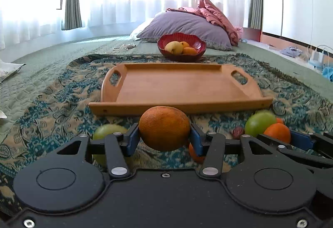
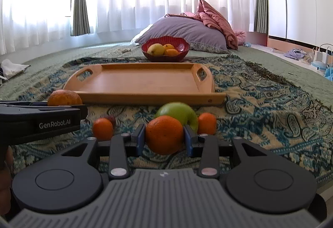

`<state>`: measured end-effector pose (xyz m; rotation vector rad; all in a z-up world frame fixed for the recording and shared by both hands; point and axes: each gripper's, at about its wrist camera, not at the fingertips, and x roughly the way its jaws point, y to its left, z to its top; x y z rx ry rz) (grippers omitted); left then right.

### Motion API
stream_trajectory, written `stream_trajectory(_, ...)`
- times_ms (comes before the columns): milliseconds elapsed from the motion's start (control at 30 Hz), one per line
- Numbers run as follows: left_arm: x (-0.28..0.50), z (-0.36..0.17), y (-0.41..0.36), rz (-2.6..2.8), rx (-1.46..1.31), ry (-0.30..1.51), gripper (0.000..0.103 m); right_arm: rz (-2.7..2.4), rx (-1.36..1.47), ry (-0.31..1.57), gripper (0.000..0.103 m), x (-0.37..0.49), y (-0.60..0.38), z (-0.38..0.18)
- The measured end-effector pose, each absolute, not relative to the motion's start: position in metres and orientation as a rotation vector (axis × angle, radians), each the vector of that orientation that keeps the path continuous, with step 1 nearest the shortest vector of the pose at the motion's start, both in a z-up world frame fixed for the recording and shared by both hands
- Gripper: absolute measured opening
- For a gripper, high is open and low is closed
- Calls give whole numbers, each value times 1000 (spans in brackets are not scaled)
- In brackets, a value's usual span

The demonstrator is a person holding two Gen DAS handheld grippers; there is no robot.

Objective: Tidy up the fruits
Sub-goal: 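Carry the held fruits over the wooden tray with both tools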

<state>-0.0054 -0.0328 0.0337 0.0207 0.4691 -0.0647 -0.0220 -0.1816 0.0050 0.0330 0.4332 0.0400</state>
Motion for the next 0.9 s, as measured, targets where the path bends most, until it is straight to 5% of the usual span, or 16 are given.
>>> stream_trajectory(900,121,119,3,-130,-119,621,48,141,63,538,43,108,-218,103)
